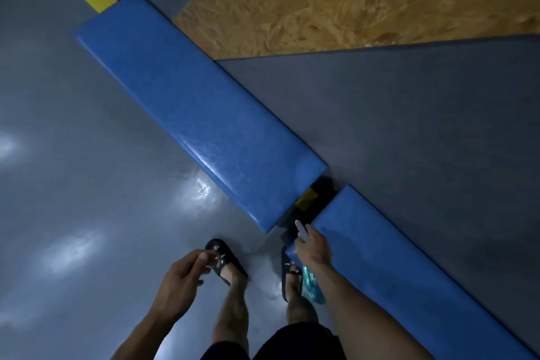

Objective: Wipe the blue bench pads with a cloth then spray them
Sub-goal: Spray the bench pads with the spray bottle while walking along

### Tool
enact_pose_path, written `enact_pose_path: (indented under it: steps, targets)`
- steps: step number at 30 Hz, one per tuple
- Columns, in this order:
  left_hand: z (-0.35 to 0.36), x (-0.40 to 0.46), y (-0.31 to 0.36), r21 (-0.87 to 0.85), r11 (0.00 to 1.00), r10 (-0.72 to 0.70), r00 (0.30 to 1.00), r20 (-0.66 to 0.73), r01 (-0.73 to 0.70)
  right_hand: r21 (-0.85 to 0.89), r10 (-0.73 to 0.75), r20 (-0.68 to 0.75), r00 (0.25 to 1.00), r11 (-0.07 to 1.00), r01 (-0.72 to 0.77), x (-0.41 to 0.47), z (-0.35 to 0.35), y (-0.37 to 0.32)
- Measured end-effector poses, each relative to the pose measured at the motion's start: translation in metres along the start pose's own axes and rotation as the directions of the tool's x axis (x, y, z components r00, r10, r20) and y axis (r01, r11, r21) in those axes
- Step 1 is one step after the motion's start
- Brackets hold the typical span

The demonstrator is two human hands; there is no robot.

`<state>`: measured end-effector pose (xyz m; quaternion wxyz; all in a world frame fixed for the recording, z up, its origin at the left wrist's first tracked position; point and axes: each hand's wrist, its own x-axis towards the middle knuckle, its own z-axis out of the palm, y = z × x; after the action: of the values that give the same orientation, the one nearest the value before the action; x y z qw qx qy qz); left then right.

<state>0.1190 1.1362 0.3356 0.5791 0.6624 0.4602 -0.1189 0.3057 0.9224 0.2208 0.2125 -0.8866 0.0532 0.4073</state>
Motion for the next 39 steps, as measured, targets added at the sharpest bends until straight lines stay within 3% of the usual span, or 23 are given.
enact_pose_path:
  steps: [10,20,27,33,39]
  targets:
    - [-0.087,0.048,-0.003,0.052,0.998,0.018,0.997,0.077,-0.022,0.154,0.216,-0.258,0.942,0.971,-0.181,0.021,-0.024,-0.047]
    - [-0.137,0.077,-0.007,0.075,0.995,0.049,0.990,0.130,-0.059,0.343,0.196,-0.288,0.937,0.935,-0.090,0.029,-0.033,-0.089]
    - [-0.147,0.083,-0.005,0.053,0.996,0.065,0.990,0.127,-0.072,0.264,0.169,-0.308,0.936,0.961,-0.086,0.024,-0.020,-0.126]
    - [-0.150,0.090,0.005,0.045,0.994,0.096,0.987,0.132,-0.102,0.284,0.056,-0.298,0.953,0.958,0.032,0.034,-0.009,-0.146]
    - [-0.150,0.102,0.031,0.012,0.991,0.130,0.986,0.101,-0.132,-0.045,-0.120,-0.173,0.978,0.992,0.114,0.017,0.033,-0.153]
